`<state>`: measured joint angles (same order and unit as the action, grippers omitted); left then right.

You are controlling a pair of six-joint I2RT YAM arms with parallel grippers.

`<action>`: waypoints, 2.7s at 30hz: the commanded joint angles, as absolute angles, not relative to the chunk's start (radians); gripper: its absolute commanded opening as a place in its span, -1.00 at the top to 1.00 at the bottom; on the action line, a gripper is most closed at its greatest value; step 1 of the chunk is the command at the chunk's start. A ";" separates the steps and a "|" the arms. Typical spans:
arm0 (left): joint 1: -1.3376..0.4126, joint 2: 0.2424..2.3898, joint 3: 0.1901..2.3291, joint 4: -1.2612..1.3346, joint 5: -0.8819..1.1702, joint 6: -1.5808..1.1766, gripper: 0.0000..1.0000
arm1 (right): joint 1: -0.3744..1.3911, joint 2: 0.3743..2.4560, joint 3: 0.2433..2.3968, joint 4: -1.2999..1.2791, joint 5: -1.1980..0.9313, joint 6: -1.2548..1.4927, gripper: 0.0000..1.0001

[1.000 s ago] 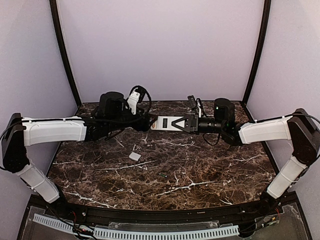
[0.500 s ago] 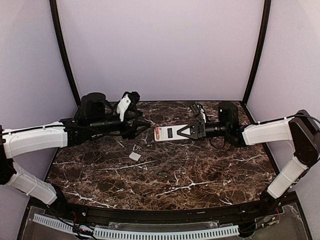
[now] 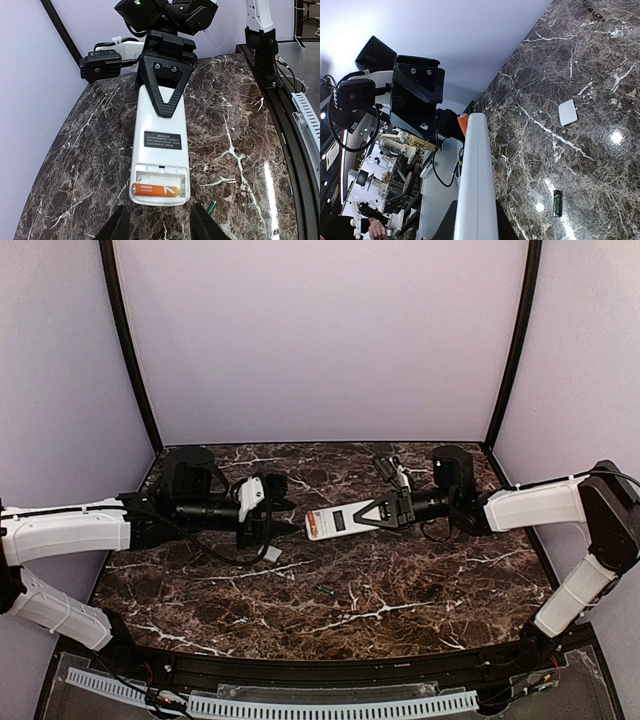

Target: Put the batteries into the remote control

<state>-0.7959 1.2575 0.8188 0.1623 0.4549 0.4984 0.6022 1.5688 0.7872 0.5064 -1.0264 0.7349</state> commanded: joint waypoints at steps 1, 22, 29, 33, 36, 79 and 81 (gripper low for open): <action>-0.821 1.269 0.824 0.149 0.433 0.571 0.20 | 0.617 1.567 0.809 0.507 -1.051 0.710 1.00; -0.857 1.302 0.843 0.196 0.300 0.593 0.43 | 0.644 1.599 0.848 0.469 -1.070 0.678 1.00; -0.857 1.300 0.855 0.177 0.336 0.601 0.44 | 0.644 1.600 0.850 0.459 -1.065 0.671 1.00; -0.858 1.306 0.860 0.172 0.360 0.595 0.48 | 0.645 1.600 0.851 0.454 -1.064 0.671 1.00; -0.860 1.311 0.863 0.172 0.364 0.592 0.52 | 0.647 1.599 0.851 0.452 -1.063 0.669 1.00; -0.898 1.395 0.897 -0.014 0.307 0.672 0.99 | 0.647 1.542 0.848 0.465 -1.046 0.668 1.00; -0.900 1.400 0.897 -0.023 0.308 0.672 0.99 | 0.647 1.539 0.848 0.475 -1.049 0.669 1.00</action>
<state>-0.8867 1.3746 0.8959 0.0879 0.3012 0.6636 0.6426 1.5909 0.8337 0.3805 -1.0416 0.6743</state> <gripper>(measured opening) 0.008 0.151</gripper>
